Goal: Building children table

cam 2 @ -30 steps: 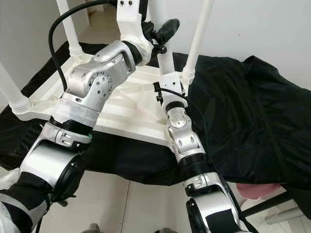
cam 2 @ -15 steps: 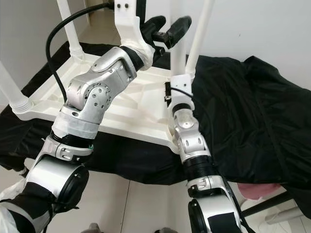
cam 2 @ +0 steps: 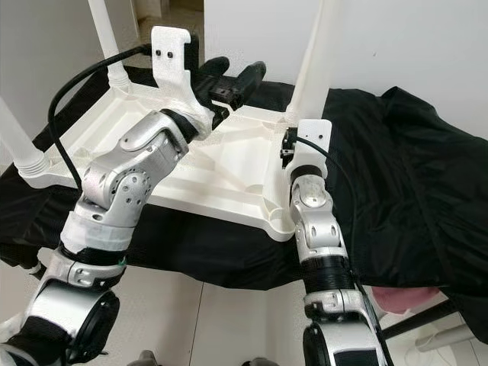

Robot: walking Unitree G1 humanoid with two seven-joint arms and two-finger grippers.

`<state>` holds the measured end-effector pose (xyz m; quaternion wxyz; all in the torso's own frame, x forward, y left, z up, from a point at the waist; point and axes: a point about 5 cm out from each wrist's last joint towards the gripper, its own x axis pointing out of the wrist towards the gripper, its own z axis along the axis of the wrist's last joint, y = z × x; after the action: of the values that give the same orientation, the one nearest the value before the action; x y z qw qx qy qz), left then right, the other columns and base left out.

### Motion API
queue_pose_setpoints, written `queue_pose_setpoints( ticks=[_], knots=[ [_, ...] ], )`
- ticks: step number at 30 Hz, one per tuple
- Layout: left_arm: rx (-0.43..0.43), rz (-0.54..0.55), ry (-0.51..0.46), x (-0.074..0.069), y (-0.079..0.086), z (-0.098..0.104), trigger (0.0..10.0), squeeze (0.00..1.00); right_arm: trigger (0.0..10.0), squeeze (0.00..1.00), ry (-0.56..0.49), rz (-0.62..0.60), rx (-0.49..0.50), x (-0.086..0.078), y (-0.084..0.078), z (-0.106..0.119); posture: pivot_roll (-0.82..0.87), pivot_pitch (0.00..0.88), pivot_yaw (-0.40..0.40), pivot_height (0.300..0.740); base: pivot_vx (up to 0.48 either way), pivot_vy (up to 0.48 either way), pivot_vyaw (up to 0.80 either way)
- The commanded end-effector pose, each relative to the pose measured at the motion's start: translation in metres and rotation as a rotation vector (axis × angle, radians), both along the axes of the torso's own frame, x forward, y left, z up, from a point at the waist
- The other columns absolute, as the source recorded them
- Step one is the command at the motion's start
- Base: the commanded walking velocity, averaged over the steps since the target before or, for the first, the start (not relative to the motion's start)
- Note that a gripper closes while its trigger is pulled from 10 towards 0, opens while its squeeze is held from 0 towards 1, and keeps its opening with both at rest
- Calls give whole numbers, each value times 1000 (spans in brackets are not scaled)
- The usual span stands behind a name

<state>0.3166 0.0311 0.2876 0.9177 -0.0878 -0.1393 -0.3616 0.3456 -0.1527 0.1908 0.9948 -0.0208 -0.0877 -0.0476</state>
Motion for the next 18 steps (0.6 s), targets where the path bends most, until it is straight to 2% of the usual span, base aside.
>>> queue_pose_setpoints(
  ticks=[1, 4, 10, 16, 18],
  knots=[
    [72, -54, -30, -6, -5, -11, 10000, 0, 10000, 0, -23, -7, 0, -5, -6, 2, 5, 3, -53, 740, 0, 0, 0],
    [81, -41, -10, -11, 1, -27, 10000, 0, 10000, 0, -24, -16, -5, -15, -13, -4, -1, 8, -47, 740, 0, 0, 0],
    [83, -41, -5, -14, 4, -32, 10000, 0, 10000, 0, -24, -10, 36, -21, -17, -7, -3, 13, -43, 740, 0, 0, 0],
    [165, -27, -2, -23, 17, -56, 10000, 0, 10000, 0, -26, 32, 36, -39, -19, -20, -5, 22, -45, 740, 0, 0, 0],
    [164, -29, 4, -25, 19, -59, 10000, 0, 10000, 0, -24, 54, 40, -42, -18, -23, -7, 22, -45, 740, 0, 0, 0]
  ],
)
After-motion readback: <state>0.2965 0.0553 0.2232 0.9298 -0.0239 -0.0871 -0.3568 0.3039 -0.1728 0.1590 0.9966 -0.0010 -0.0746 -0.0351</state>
